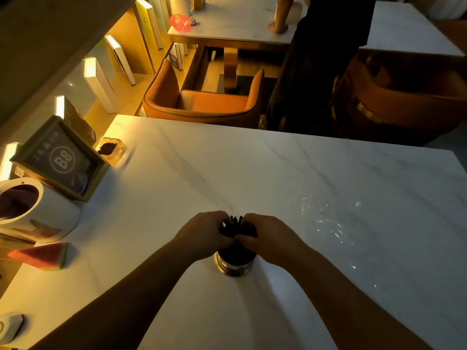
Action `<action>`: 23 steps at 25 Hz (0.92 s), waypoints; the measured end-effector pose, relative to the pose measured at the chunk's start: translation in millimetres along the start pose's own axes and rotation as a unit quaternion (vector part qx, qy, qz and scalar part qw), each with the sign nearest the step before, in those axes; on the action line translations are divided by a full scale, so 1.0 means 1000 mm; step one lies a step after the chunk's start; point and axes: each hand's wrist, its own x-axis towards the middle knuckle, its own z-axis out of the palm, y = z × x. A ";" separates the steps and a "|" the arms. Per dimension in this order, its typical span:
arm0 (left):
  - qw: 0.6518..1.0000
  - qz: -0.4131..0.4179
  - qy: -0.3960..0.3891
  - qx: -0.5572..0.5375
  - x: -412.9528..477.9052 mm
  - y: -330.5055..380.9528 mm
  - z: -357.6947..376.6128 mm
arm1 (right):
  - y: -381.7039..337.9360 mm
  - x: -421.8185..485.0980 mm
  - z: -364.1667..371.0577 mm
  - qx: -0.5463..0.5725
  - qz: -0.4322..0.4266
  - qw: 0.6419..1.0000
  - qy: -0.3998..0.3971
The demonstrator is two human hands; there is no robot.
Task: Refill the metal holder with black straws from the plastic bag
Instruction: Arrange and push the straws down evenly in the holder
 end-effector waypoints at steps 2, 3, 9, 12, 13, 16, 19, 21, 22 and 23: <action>0.999 -0.007 0.023 -0.021 -0.005 -0.003 0.001 | 0.002 -0.004 -0.002 0.009 0.006 1.000 0.019; 0.999 -0.009 0.037 -0.019 -0.008 -0.005 0.004 | 0.004 -0.007 0.000 0.013 0.012 0.999 0.040; 0.996 0.049 0.065 0.036 -0.004 -0.003 0.021 | 0.006 -0.004 0.015 0.042 0.022 0.997 0.065; 0.996 0.059 0.065 0.033 0.000 -0.001 0.012 | 0.005 0.002 0.004 0.045 0.021 0.998 0.039; 0.997 0.050 0.060 0.014 0.001 -0.003 0.009 | 0.006 0.003 -0.002 0.056 0.022 0.998 0.026; 0.998 0.020 0.051 -0.005 -0.002 -0.006 0.008 | 0.010 -0.002 -0.011 0.066 0.025 0.997 0.021; 0.996 0.026 0.084 0.026 0.000 -0.003 0.015 | 0.017 -0.013 -0.004 0.060 0.032 0.995 0.068; 0.995 0.026 0.094 0.011 0.001 0.000 0.016 | 0.022 -0.019 0.003 0.068 0.030 0.993 0.090; 0.995 0.025 0.094 0.005 0.001 0.001 0.015 | 0.023 -0.021 0.006 0.073 0.028 0.992 0.094; 0.996 0.025 0.090 0.005 0.000 0.002 0.013 | 0.024 -0.023 0.007 0.074 0.026 0.992 0.097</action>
